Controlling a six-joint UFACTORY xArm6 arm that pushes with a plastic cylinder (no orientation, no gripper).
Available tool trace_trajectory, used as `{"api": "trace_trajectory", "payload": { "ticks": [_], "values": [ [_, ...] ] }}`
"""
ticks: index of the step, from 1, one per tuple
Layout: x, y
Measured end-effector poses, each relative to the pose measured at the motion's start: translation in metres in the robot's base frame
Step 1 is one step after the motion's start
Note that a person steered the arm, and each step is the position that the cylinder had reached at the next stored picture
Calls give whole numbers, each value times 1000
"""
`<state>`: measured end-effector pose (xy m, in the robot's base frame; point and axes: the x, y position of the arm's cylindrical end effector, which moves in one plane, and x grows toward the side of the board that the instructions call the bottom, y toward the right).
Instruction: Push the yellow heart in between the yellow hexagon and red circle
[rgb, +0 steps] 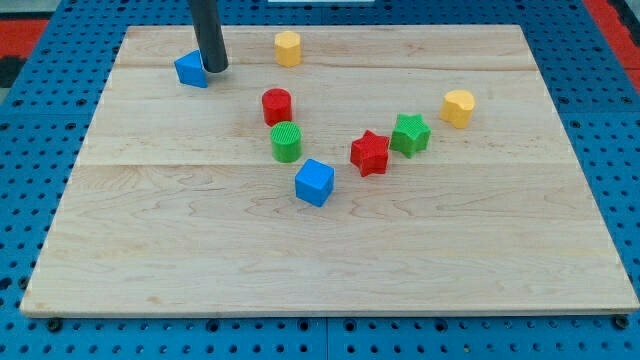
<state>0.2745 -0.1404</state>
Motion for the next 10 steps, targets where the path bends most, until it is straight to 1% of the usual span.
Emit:
{"api": "trace_trajectory", "payload": {
  "ticks": [1,2,3,4,5,6,7,8,9,10],
  "values": [
    [3,9],
    [8,91],
    [21,192],
    [23,298],
    [69,375],
    [97,334],
    [66,230],
    [42,159],
    [41,123],
    [45,118]
  ]
}}
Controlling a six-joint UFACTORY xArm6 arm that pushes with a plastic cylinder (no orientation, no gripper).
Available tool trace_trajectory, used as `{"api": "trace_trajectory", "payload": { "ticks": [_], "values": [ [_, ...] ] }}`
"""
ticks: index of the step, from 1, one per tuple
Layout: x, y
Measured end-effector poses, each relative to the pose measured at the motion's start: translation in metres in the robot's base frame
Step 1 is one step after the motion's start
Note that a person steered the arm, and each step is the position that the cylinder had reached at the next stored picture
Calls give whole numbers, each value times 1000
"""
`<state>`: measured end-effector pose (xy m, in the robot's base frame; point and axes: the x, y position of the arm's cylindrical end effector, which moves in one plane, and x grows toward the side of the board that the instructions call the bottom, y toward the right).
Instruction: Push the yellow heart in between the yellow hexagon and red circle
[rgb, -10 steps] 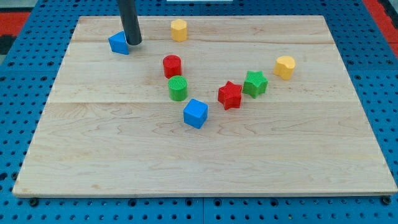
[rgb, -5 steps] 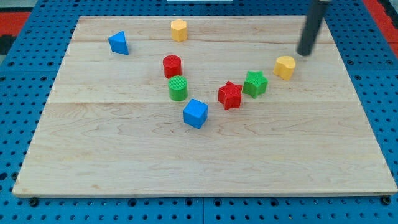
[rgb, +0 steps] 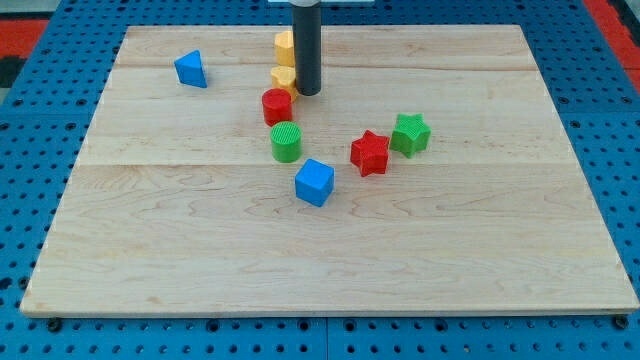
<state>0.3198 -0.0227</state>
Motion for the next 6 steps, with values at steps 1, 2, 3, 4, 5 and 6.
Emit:
{"api": "trace_trajectory", "payload": {
  "ticks": [1,2,3,4,5,6],
  "values": [
    [10,-17],
    [22,-25],
    [22,-37],
    [18,-35],
    [36,-62],
    [34,-99]
  ]
}}
